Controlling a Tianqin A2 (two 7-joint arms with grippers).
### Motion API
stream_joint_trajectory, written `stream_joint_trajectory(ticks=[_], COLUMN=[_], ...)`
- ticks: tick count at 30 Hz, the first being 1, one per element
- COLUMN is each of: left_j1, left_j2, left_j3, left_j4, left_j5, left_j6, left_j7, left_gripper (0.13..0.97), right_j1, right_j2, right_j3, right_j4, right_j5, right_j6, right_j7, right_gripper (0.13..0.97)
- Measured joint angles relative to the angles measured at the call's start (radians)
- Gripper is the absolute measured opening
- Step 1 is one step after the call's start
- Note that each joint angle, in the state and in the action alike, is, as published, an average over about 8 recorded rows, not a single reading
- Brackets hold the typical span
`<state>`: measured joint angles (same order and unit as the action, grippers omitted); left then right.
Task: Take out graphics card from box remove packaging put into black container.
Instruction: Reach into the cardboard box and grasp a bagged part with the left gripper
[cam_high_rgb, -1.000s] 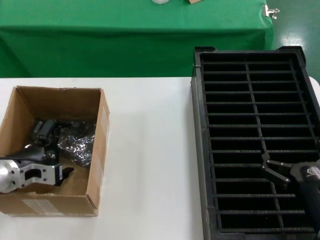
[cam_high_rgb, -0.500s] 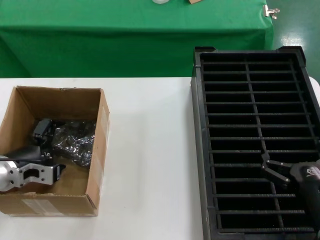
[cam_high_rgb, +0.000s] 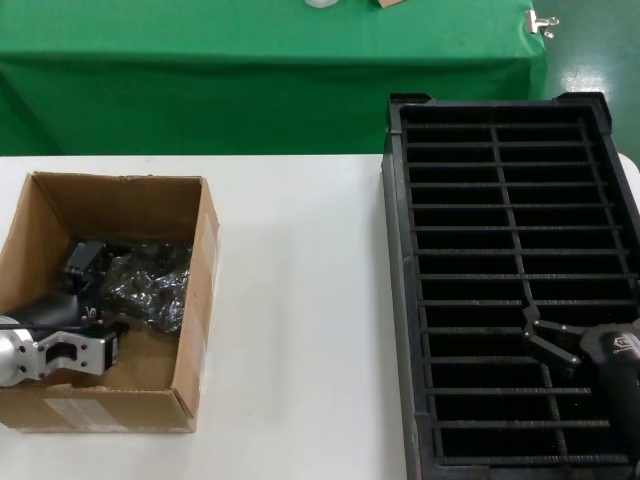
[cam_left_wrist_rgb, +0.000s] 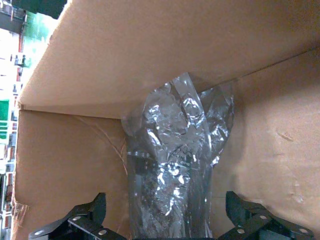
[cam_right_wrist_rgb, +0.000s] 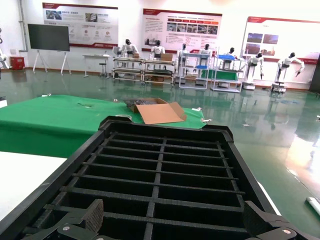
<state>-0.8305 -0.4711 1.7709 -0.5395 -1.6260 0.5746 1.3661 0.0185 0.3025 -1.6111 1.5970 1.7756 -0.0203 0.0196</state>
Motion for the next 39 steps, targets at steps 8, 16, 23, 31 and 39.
stream_joint_trajectory(ticks=[8,16,23,31,39], left_j1=[-0.013,-0.032,-0.032,-0.004,0.036], left_j2=[0.012,0.026,0.026,0.015,-0.004], left_j3=[-0.032,-0.072,-0.094,-0.099,-0.086], left_j4=[0.047,0.091,0.083,0.013,-0.071], left_j5=[-0.029,-0.061,-0.074,-0.070,-0.052], left_j6=[-0.004,-0.007,-0.016,-0.032,-0.049], left_j7=[0.089,0.190,0.238,0.223,0.156], left_gripper=[0.751,0.614,0.480,0.323,0.215], right_j1=[0.000,0.000,0.000,0.000,0.000], right_j2=[0.000,0.000,0.000,0.000,0.000], right_j3=[0.000,0.000,0.000,0.000,0.000], right_j4=[0.000,0.000,0.000,0.000,0.000], right_j5=[0.000,0.000,0.000,0.000,0.000], right_j6=[0.000,0.000,0.000,0.000,0.000], right_j7=[0.000,0.000,0.000,0.000,0.000], right_gripper=[0.966,0.966,0.966,0.966,0.966])
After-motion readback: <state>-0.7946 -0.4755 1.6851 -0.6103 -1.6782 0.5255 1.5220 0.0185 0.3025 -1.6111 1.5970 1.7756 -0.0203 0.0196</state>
